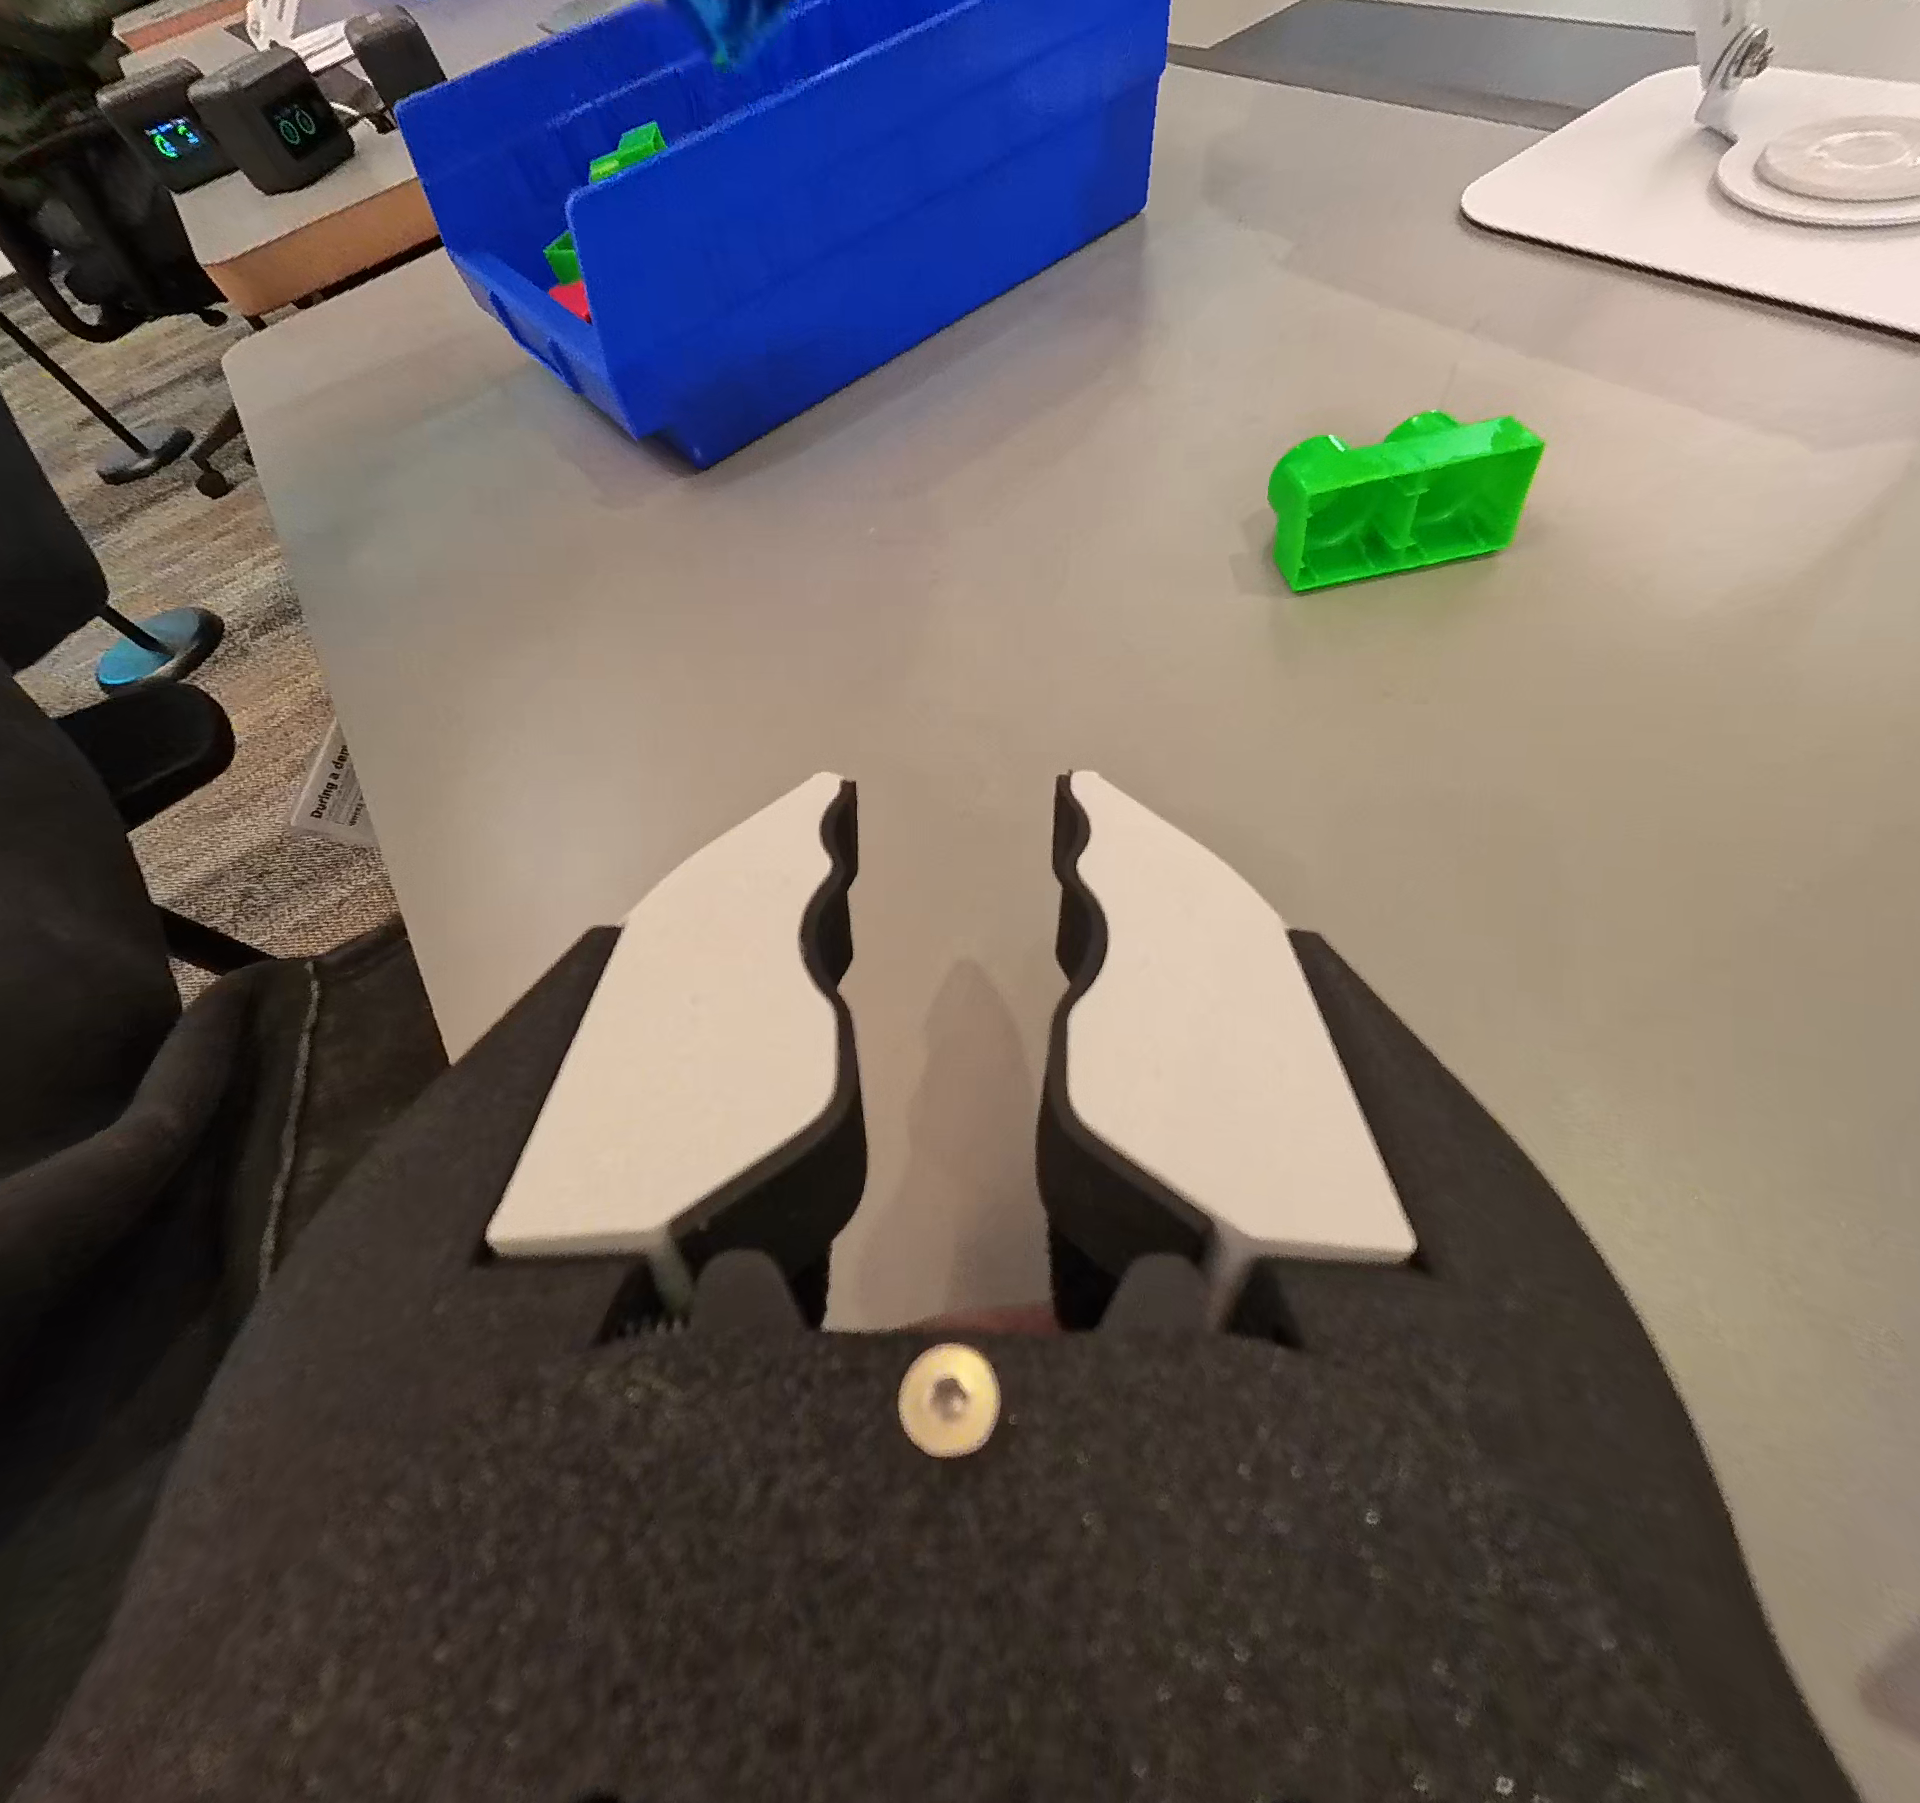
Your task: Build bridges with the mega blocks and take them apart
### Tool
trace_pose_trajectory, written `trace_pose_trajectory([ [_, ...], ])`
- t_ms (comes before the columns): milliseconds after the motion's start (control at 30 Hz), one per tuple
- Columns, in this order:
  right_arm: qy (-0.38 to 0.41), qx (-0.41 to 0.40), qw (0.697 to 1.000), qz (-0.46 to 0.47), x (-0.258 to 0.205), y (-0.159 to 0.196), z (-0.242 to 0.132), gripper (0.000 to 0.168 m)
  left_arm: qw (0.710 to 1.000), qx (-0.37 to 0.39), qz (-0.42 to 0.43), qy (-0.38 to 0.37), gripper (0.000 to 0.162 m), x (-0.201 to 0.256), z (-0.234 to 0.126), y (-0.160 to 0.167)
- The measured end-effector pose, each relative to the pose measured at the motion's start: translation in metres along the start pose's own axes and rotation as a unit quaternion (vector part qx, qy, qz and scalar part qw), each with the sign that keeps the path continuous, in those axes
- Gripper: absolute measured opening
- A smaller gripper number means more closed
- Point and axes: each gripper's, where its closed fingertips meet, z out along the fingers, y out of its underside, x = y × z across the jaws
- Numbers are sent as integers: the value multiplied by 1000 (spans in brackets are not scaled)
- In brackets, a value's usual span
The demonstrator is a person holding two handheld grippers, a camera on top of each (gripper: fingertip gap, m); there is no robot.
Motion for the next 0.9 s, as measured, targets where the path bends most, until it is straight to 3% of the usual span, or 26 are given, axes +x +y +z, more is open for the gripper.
trace_pose_trajectory([
  [100, 3, 5, 1000, -5, 0, -3, -2, 36, 997, 63, 48, -10, 37, 16, -42, -50],
  [200, 2, 8, 1000, -8, -1, -6, -4, 36, 990, 94, 109, 13, 37, 44, -52, -100],
  [400, 4, 8, 1000, -13, -1, -6, -5, 35, 977, 15, 203, 63, 37, 79, 24, -161],
  [600, 4, 3, 1000, -7, 1, -1, -4, 35, 968, -50, 227, 97, 37, 79, 104, -188],
  [800, -3, -1, 1000, -12, -3, 1, -2, 35, 968, -62, 215, 113, 38, 77, 126, -192],
  [900, -2, -6, 1000, -14, -2, 2, -1, 35, 971, -53, 202, 116, 47, 78, 123, -190],
])
